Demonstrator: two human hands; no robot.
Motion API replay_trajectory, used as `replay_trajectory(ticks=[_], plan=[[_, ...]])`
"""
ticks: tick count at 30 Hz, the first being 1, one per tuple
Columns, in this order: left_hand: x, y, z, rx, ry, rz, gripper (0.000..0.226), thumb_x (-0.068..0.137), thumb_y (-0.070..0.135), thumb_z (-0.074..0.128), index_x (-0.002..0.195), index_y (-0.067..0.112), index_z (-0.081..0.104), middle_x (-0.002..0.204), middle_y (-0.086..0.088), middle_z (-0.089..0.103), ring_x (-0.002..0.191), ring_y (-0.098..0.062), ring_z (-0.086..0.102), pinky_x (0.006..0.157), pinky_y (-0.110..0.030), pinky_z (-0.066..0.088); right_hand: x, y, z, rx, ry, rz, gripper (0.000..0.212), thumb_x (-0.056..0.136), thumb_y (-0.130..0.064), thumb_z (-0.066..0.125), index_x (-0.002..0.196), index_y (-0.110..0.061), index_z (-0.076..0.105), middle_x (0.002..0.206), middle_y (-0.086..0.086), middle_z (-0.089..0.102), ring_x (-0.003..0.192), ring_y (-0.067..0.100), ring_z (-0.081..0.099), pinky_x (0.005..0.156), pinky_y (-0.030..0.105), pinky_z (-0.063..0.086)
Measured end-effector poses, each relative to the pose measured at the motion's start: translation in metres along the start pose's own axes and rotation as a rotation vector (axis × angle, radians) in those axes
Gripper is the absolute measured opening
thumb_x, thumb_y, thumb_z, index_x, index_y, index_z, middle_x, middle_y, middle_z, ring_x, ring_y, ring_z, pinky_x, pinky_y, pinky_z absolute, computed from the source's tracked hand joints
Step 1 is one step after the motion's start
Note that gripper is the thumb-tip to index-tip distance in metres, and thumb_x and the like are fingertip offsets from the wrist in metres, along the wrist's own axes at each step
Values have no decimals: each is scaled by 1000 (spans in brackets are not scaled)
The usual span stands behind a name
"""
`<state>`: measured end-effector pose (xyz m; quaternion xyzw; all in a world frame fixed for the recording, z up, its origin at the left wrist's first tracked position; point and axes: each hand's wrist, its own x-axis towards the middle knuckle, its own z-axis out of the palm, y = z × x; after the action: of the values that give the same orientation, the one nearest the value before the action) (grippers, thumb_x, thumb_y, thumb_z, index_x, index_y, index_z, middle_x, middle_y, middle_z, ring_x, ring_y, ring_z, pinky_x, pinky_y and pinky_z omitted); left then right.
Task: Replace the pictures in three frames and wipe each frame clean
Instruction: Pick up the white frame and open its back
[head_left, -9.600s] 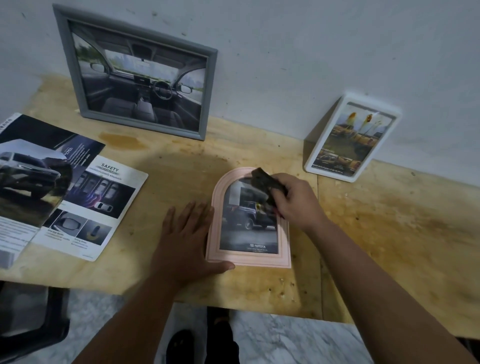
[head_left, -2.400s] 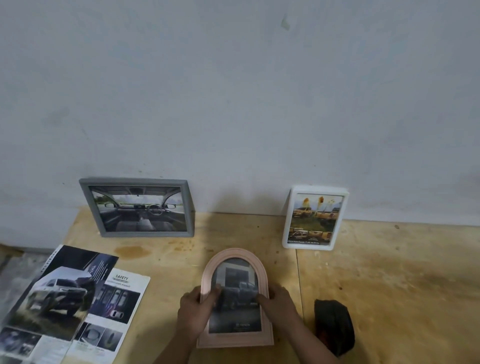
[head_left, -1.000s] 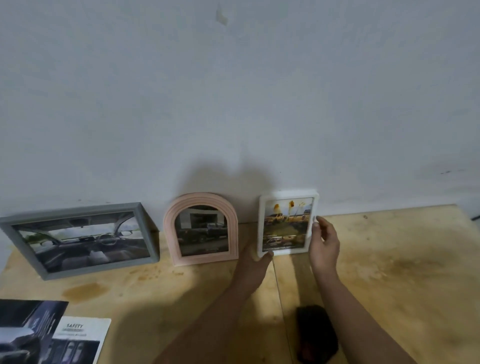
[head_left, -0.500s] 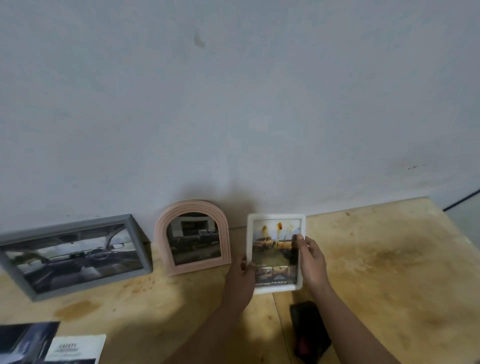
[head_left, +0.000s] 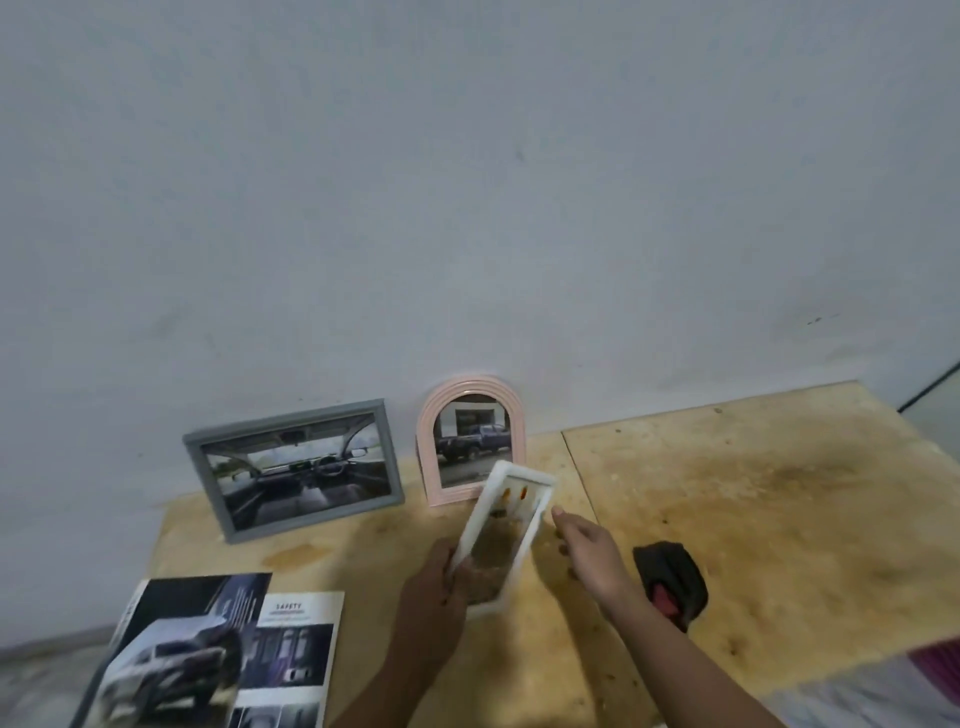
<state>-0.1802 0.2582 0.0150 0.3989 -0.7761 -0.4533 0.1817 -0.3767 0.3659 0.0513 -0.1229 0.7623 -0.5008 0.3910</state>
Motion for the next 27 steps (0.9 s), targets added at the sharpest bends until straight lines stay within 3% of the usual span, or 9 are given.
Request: replay_trajectory(ticks=[2, 5, 8, 9, 11, 13, 16, 20, 27], plan=[[-10, -18, -14, 250, 3, 152, 40, 100, 44, 44, 131, 27, 62, 115, 8, 72, 101, -12, 68, 85, -33, 59, -9, 3, 12, -11, 87, -63, 25, 105, -42, 51, 93, -34, 72, 95, -4, 71, 94, 16, 67, 90, 38, 55], [-25, -28, -28, 435, 9, 368, 42, 92, 23, 64, 134, 23, 64, 128, 7, 69, 113, -13, 65, 86, -31, 60, -22, 10, 26, -56, 90, -72, 42, 105, -42, 51, 99, -8, 74, 85, 21, 65, 81, 29, 66, 75, 37, 51], [-38, -45, -34, 527, -65, 452, 58, 78, 9, 81, 132, 23, 66, 128, 4, 70, 112, -18, 68, 84, -33, 63, -30, 33, 36, -194, 26, -23, 35, 105, -32, 52, 85, -16, 74, 78, 3, 65, 80, 23, 62, 69, 29, 43], [-42, -54, -35, 551, -87, 478, 61, 76, 7, 81, 132, 23, 64, 129, 4, 69, 112, -19, 68, 85, -33, 62, -32, 42, 37, -251, 16, -21, 29, 105, -27, 52, 88, -20, 74, 85, 0, 69, 88, 23, 65, 74, 28, 45], [-51, -73, -30, 617, -158, 527, 61, 76, 8, 70, 134, 25, 57, 130, 3, 68, 112, -22, 69, 85, -34, 61, -40, 60, 40, -342, -5, 2, 26, 104, -21, 53, 118, -13, 74, 119, 4, 73, 117, 23, 64, 93, 28, 48], [-60, -88, -21, 700, -235, 528, 51, 78, 13, 58, 127, 28, 56, 140, 4, 62, 115, -24, 66, 80, -36, 62, -53, 71, 39, -438, -6, 15, 37, 104, -22, 53, 138, -10, 63, 139, 5, 65, 130, 22, 58, 102, 26, 44], [-68, -104, -9, 753, -312, 500, 33, 79, 21, 68, 108, 34, 62, 159, 12, 43, 121, -20, 52, 76, -37, 58, -73, 86, 35, -506, -9, 27, 39, 103, -22, 54, 141, -12, 60, 139, 5, 64, 127, 19, 60, 94, 21, 42], [-70, -115, 4, 786, -376, 423, 41, 65, 25, 83, 101, 32, 66, 136, 10, 64, 107, -23, 62, 72, -40, 54, -98, 103, 20, -521, 14, 49, 38, 100, -27, 59, 137, -19, 63, 136, 1, 66, 123, 17, 61, 103, 31, 49], [-72, -114, 21, 766, -457, 366, 66, 51, 35, 90, 112, 31, 67, 129, 4, 65, 112, -23, 63, 78, -39, 60, -115, 118, 0, -571, 14, 92, 40, 99, -29, 62, 138, -18, 63, 128, 1, 66, 116, 15, 62, 101, 35, 52]])
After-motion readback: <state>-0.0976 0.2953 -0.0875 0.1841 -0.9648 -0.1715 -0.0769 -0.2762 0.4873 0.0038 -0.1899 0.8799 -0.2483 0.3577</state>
